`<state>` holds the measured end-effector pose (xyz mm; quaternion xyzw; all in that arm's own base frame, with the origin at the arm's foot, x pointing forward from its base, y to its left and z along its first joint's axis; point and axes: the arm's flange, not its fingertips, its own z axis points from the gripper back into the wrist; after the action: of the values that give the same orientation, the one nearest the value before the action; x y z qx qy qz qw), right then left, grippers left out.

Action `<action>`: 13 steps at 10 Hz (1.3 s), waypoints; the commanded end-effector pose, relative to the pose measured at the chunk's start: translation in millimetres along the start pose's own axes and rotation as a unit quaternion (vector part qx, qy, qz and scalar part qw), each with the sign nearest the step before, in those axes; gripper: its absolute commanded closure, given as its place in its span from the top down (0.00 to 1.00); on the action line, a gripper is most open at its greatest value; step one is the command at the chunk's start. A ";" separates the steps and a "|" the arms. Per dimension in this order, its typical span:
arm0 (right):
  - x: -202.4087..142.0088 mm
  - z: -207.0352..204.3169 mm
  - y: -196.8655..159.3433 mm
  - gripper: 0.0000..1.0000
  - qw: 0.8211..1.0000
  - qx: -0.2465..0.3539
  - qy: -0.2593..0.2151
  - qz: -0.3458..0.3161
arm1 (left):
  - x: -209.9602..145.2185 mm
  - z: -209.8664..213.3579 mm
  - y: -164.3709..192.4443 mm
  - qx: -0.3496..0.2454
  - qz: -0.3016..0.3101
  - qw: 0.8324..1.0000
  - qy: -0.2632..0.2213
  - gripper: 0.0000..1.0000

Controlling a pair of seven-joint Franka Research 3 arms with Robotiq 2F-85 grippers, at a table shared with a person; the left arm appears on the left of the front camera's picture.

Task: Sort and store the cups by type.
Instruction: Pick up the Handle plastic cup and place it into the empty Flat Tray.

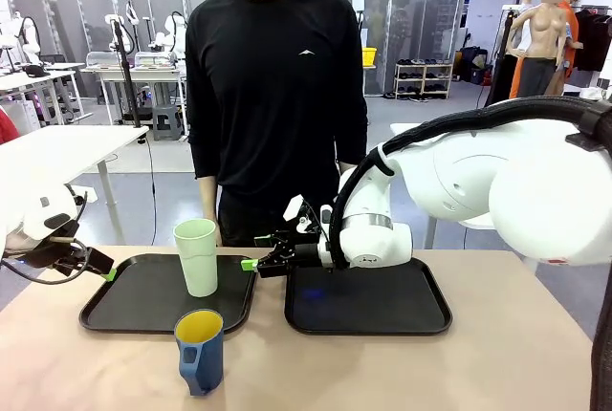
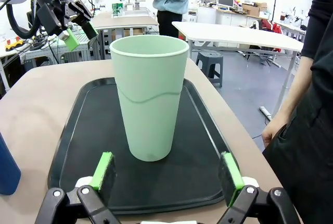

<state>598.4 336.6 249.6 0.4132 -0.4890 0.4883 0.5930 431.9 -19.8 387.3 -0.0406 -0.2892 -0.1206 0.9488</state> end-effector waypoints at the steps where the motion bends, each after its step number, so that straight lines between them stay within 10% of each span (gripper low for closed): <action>1: 13.2 16.7 18.0 1.00 0.993 -0.056 0.085 0.057 | 0.7 0.6 0.2 0.000 0.000 1.000 -0.001 1.00; 9: 92.9 198.0 114.6 1.00 0.927 -0.073 0.349 0.119 | 0.7 0.6 0.2 0.000 0.000 1.000 -0.001 1.00; 13: 107.5 261.9 126.6 1.00 0.923 -0.068 0.363 0.108 | 0.7 0.6 0.2 0.000 0.000 1.000 -0.001 1.00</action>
<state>434.1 131.9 385.2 0.0953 -0.3249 0.6359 0.6935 431.9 -19.6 387.1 -0.0406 -0.2890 -0.1203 0.9489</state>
